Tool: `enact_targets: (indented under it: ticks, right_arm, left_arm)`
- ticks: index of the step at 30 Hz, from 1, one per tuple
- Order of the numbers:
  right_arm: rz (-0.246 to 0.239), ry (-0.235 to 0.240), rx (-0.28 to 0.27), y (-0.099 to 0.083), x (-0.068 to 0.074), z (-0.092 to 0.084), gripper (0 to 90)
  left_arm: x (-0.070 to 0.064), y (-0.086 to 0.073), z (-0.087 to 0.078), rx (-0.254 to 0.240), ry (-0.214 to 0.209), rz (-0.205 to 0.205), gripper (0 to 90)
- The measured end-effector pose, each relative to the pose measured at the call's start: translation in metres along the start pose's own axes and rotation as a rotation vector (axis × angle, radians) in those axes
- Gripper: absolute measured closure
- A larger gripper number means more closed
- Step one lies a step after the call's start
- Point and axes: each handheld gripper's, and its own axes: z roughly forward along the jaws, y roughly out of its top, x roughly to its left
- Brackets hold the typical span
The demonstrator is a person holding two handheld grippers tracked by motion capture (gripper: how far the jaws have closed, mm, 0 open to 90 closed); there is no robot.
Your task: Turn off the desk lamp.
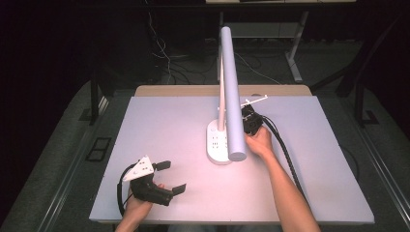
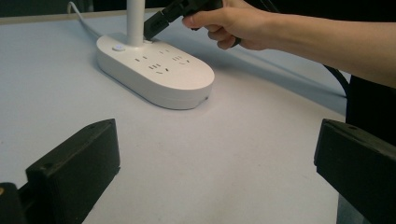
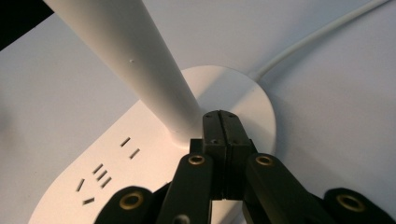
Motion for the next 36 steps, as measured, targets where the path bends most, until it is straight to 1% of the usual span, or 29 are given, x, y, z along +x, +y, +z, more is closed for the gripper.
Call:
enact_targets:
  ticks: [7, 12, 13, 17, 20, 23, 25, 28, 30, 32, 36]
  right_arm:
    - [0.006, 0.004, -0.002, -0.0003, -0.0006, 0.0001, 90.0]
    - [0.01, 0.017, -0.005, -0.0008, -0.0023, 0.0004, 90.0]
    - [0.019, 0.018, -0.006, -0.0012, -0.0024, 0.0004, 90.0]
    - [0.009, 0.013, -0.01, -0.0018, -0.0015, 0.0013, 90.0]
    - [0.018, 0.015, -0.011, -0.0024, -0.0017, 0.0017, 90.0]
    - [0.004, 0.007, -0.01, -0.0027, -0.0001, 0.0016, 90.0]
    - [0.007, 0.006, -0.015, -0.0032, 0.0001, 0.0016, 90.0]
    - [0.026, 0.006, -0.027, -0.0054, 0.0001, 0.0005, 90.0]
    - [0.032, 0.003, -0.019, -0.0049, 0.0006, -0.0002, 90.0]
    - [0.036, 0.009, -0.018, -0.0043, 0.0006, -0.0015, 90.0]
    - [0.023, -0.002, -0.007, -0.0041, 0.0008, -0.0035, 90.0]
  left_arm:
    - [-0.0002, -0.0001, 0.0003, 0.001, 0.0, -0.001, 0.0]
    - [0.0, -0.0001, 0.0004, 0.001, 0.002, -0.003, 0.0]
    - [-0.0001, -0.0001, 0.0005, 0.001, 0.003, -0.004, 0.0]
    - [-0.0003, -0.0002, 0.0006, 0.003, 0.002, -0.003, 0.0]
    - [-0.0003, -0.0002, 0.0002, 0.002, 0.003, -0.002, 0.0]
    - [-0.0001, -0.0002, 0.0003, 0.001, 0.003, -0.005, 0.0]
    - [-0.0002, -0.0002, 0.0003, 0.001, 0.004, -0.004, 0.0]
    - [0.0, -0.0001, -0.0003, 0.0, 0.006, -0.003, 0.0]
    - [0.0003, -0.0001, -0.0006, -0.001, 0.007, -0.006, 0.0]
    - [0.0003, -0.0001, -0.0009, -0.002, 0.008, -0.006, 0.0]
    - [0.0005, -0.0001, -0.0012, -0.002, 0.007, -0.006, 0.0]
